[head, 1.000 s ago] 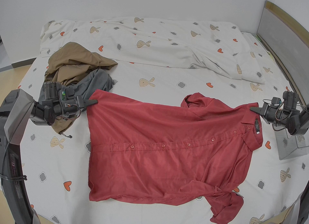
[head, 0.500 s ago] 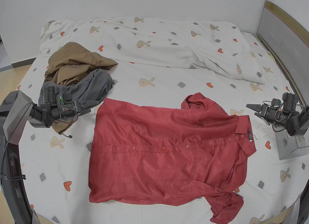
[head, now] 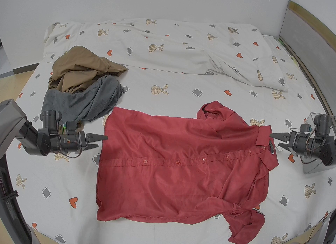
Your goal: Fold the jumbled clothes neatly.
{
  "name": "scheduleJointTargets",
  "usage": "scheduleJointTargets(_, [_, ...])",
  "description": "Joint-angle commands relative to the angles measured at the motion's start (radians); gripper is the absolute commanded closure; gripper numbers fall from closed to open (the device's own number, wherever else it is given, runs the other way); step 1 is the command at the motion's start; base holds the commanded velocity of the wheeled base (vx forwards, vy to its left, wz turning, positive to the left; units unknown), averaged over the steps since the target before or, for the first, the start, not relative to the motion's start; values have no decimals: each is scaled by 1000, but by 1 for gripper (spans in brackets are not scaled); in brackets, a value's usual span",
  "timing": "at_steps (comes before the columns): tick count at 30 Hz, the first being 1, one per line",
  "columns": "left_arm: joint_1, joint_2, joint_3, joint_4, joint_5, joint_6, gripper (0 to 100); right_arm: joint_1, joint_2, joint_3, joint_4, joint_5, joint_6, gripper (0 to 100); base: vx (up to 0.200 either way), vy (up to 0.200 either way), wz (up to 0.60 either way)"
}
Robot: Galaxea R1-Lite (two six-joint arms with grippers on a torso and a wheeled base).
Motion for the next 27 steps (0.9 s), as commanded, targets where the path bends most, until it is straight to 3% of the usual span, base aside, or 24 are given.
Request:
scheduleJointTargets(1, [-25,-173,351,14,0,146,0,23,-132,317,-3,23,-125,0,0,0,0])
scheduleJointTargets(2, [-27,-184,388,14,0,163,0,19,-130,344,-3,25,-164,0,0,0,0])
scheduleJointTargets(5, [-27,-184,388,14,0,163,0,19,-130,344,-3,25,-164,0,0,0,0])
scheduleJointTargets(6, [-28,-242,506,11,-5,194,0,4,-103,404,-3,40,-308,0,0,0,0])
scheduleJointTargets(8, [-35,-269,536,11,-34,195,0,2,-100,436,-4,66,-332,0,0,0,0])
scheduleJointTargets(12, [-99,-328,592,12,-92,194,0,2,-98,473,-4,137,-335,0,0,0,0])
scheduleJointTargets(19, [-194,-279,644,3,-94,194,0,-55,5,478,-41,133,-334,0,0,0,0])
scheduleJointTargets(23, [-194,-223,638,-16,-95,195,0,-87,86,508,-132,133,-335,0,0,0,0])
scheduleJointTargets(27, [-193,-154,667,-135,-94,192,0,-102,207,554,-326,130,-337,0,0,0,0])
